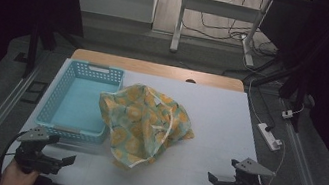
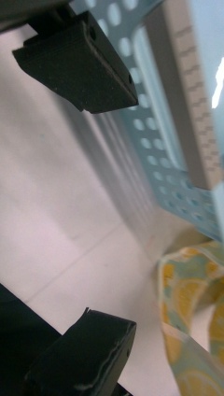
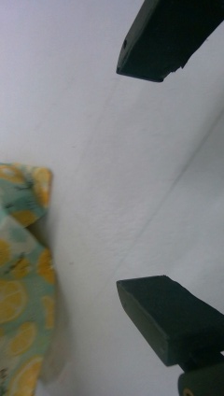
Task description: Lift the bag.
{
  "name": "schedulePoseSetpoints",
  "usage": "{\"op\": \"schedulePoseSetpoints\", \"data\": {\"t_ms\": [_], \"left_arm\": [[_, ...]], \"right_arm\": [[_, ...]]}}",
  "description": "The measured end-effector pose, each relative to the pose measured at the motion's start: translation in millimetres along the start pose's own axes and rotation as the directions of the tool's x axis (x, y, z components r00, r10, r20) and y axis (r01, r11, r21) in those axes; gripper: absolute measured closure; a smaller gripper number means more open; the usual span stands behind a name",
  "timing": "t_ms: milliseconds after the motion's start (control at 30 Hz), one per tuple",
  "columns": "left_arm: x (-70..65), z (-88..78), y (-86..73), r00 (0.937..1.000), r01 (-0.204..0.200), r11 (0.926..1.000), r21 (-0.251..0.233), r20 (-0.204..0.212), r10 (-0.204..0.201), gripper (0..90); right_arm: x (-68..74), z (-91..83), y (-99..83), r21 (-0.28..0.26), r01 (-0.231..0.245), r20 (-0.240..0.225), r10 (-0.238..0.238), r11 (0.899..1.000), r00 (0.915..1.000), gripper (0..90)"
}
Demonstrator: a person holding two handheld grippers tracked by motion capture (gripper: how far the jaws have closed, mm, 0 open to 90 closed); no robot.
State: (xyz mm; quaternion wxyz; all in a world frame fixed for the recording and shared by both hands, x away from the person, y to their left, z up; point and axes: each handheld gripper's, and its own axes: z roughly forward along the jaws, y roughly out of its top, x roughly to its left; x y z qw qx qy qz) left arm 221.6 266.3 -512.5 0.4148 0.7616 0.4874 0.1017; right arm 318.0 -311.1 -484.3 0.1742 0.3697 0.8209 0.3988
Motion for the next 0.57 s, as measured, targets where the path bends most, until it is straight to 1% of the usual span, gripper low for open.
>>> {"op": "schedulePoseSetpoints", "data": {"t_ms": [167,267,333,400,433,500,567], "left_arm": [[1.1,3.8,-6.4,0.9999,-0.003,0.9992,0.04,-0.015,0.003,0.0],[0.1,3.3,-6.8,0.9996,-0.003,0.9991,0.042,-0.03,0.004,0.0],[-1.0,3.8,-7.2,0.999,-0.004,0.9983,0.058,-0.045,0.007,0.0],[-1.3,4.6,-7.2,0.9987,-0.007,0.9971,0.076,-0.05,0.011,0.0],[-1.3,5.1,-7.1,0.9986,-0.005,0.9968,0.079,-0.052,0.009,0.0],[-0.5,5.9,-6.7,0.9989,-0.002,0.9963,0.087,-0.046,0.006,0.0],[0.8,5.8,-6.0,0.9993,0.011,0.9966,0.082,-0.037,-0.008,0.0]], "right_arm": [[-0.5,-0.6,-11.3,0.05,-0.014,0.017,0.013,0.999,0.9998,0.8],[-0.8,-2.5,-16.8,0.071,-0.027,0.021,0.026,0.997,0.9994,0.7],[-1.2,-3.8,-20.4,0.088,-0.037,0.022,0.035,0.995,0.9991,0.8],[-1.7,-4.3,-24.4,0.113,-0.042,0.021,0.04,0.993,0.999,0.8],[-1.7,-3.7,-26.4,0.129,-0.047,0.019,0.045,0.99,0.9988,0.8],[-1.7,-4.6,-26.4,0.122,-0.047,0.024,0.044,0.991,0.9987,0.8],[-1.6,-3.5,-26.9,0.134,-0.042,0.023,0.039,0.99,0.999,0.8]]}}
